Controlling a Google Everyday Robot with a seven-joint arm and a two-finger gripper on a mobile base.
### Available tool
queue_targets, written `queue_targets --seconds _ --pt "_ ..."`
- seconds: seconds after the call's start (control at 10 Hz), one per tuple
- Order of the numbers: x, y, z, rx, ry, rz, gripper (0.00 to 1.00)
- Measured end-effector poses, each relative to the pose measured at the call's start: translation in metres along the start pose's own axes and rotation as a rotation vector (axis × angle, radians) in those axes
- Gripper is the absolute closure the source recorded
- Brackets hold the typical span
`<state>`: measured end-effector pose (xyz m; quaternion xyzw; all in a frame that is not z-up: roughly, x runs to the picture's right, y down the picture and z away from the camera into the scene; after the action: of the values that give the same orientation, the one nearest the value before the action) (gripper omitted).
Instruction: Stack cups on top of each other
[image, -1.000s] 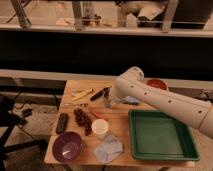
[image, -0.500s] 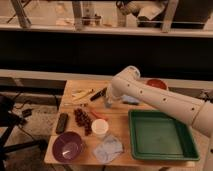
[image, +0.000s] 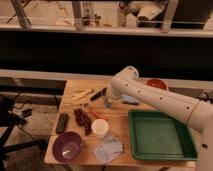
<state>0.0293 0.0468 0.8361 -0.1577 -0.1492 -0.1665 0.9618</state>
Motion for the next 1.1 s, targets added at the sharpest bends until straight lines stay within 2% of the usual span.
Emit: queue_targets --seconds 0.5,0.6,1.1 --pt "0.0092 -0.0048 0.0096 0.007 0.027 0.007 0.99" --pt "0.0092 -0.0048 0.0097 0.006 0.027 0.007 0.94" --pt "0.0094 -0.0045 0.0098 0.006 0.027 0.007 0.42"
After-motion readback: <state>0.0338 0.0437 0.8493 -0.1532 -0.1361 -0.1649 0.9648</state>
